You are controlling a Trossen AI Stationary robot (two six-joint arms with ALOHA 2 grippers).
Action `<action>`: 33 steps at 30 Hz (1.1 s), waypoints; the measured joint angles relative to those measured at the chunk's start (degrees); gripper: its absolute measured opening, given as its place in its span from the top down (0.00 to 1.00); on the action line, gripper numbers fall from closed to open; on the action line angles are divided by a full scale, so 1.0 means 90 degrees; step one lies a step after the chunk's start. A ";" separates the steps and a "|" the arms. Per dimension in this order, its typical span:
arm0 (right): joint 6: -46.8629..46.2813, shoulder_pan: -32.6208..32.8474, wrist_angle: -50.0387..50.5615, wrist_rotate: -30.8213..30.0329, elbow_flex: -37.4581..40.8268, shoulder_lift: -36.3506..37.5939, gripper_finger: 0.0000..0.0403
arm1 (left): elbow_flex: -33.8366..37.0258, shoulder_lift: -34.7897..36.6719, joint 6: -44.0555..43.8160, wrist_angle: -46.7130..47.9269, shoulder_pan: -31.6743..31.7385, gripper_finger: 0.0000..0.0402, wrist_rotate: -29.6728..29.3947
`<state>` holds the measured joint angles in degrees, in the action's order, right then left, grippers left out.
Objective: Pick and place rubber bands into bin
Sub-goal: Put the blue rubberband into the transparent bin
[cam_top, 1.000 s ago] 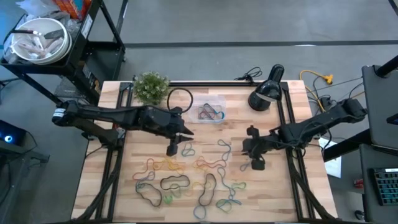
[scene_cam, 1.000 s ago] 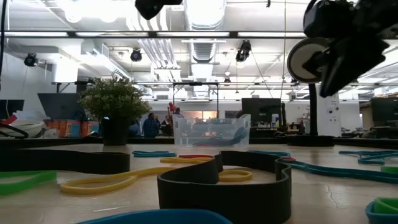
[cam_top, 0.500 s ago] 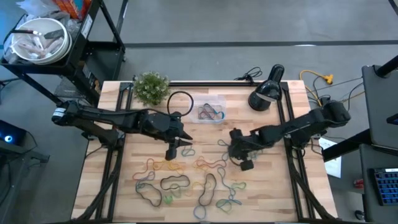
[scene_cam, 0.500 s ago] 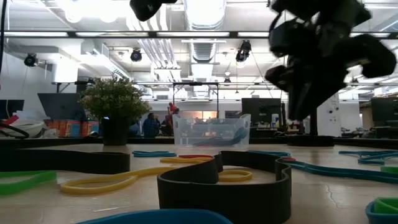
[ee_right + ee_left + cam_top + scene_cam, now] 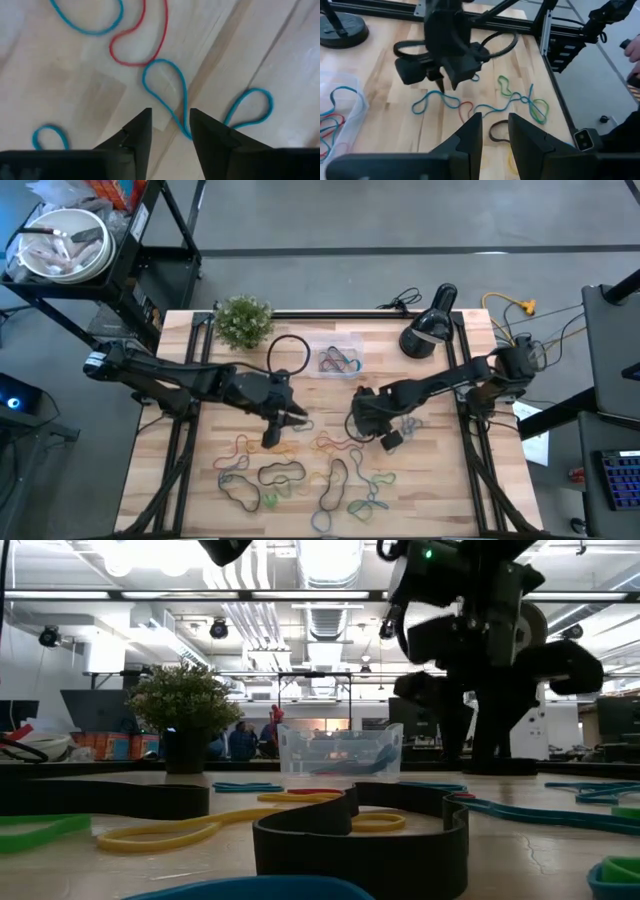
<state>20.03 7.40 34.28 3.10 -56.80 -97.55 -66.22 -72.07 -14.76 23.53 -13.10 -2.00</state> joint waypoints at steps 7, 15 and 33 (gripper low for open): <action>0.0070 -0.0093 0.0007 -0.0006 0.0000 -0.0206 0.65 | 0.0000 0.0000 -0.0165 0.0000 -0.0221 0.81 -0.0021; -0.0041 -0.0202 0.0057 -0.0023 0.0010 -0.0406 0.66 | 0.0000 0.0000 -0.0260 0.0000 -0.0352 0.81 -0.0163; -0.0898 -0.0216 0.0461 0.0021 -0.0021 -0.0579 0.84 | 0.0000 0.0000 -0.0488 -0.0007 -0.0472 0.81 -0.0170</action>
<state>11.95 5.45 38.42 3.29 -56.99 -102.76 -66.22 -72.07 -19.16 23.47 -17.34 -3.53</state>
